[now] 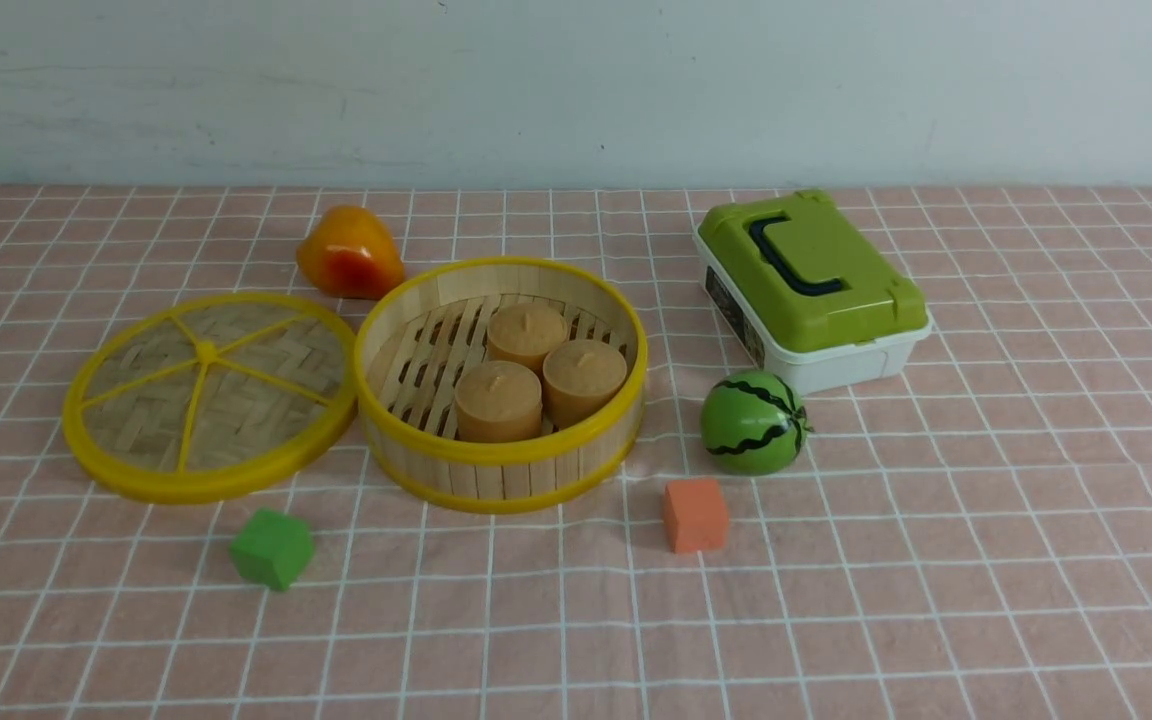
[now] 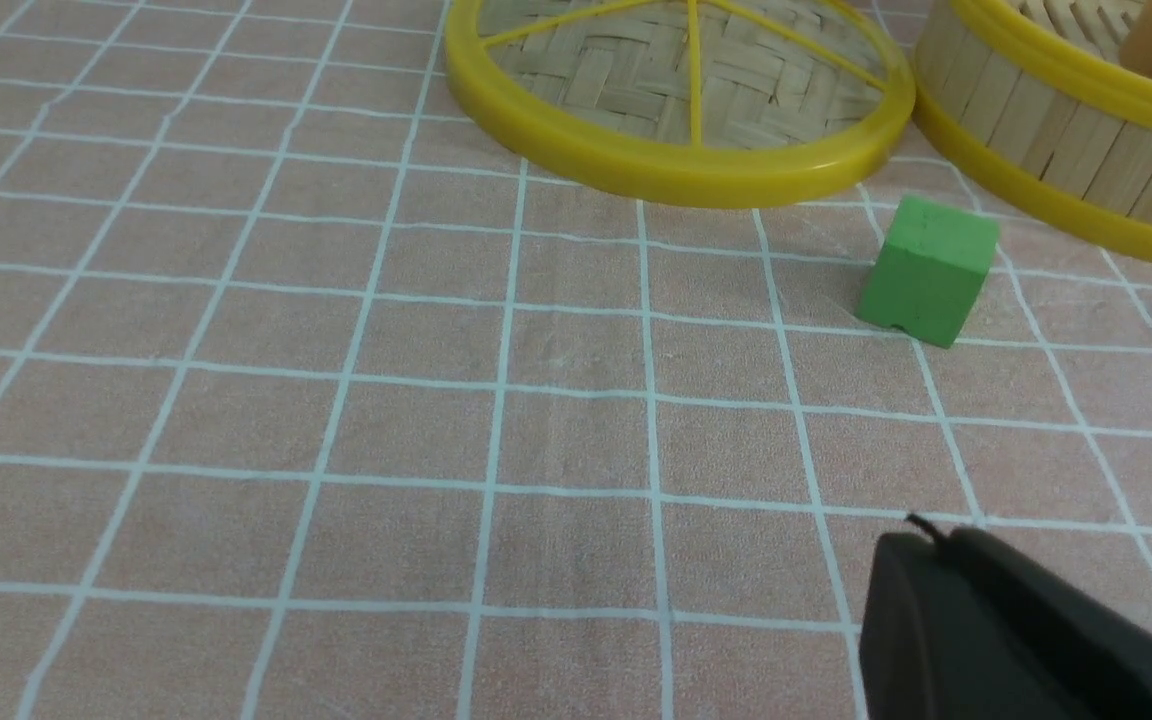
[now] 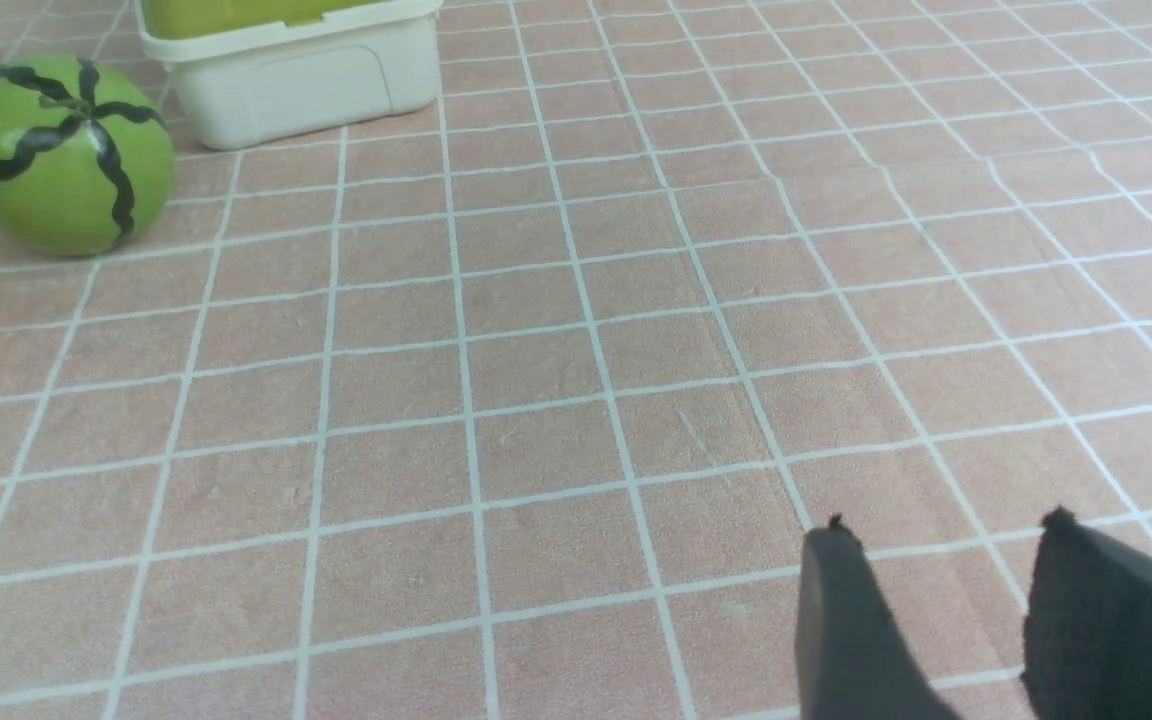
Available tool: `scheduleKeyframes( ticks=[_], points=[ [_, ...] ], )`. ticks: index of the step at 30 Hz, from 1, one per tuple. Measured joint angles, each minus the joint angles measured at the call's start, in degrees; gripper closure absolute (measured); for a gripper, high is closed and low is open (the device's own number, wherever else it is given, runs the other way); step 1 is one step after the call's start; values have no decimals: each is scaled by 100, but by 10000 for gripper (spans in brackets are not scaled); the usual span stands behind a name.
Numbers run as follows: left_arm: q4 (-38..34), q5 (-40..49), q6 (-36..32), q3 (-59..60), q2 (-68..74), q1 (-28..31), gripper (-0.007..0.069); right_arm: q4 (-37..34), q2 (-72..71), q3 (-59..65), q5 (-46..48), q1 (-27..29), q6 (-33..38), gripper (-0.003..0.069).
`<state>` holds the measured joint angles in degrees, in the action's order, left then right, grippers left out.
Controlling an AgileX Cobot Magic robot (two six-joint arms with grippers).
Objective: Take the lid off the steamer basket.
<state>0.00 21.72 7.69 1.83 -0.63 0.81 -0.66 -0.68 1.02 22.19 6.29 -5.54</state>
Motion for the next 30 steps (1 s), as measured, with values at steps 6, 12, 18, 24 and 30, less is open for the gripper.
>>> scheduleKeyframes(
  ticks=[6,12,18,24,30],
  points=[
    [0,6,0,0,0,0,627,0,0,0,0,0,0,416],
    [0,6,0,0,0,0,622,0,0,0,0,0,0,416],
    [0,11,0,0,0,0,620,0,0,0,0,0,0,418],
    [0,11,0,0,0,0,611,0,0,0,0,0,0,418],
    [0,11,0,0,0,0,605,0,0,0,0,0,0,418]
  ],
)
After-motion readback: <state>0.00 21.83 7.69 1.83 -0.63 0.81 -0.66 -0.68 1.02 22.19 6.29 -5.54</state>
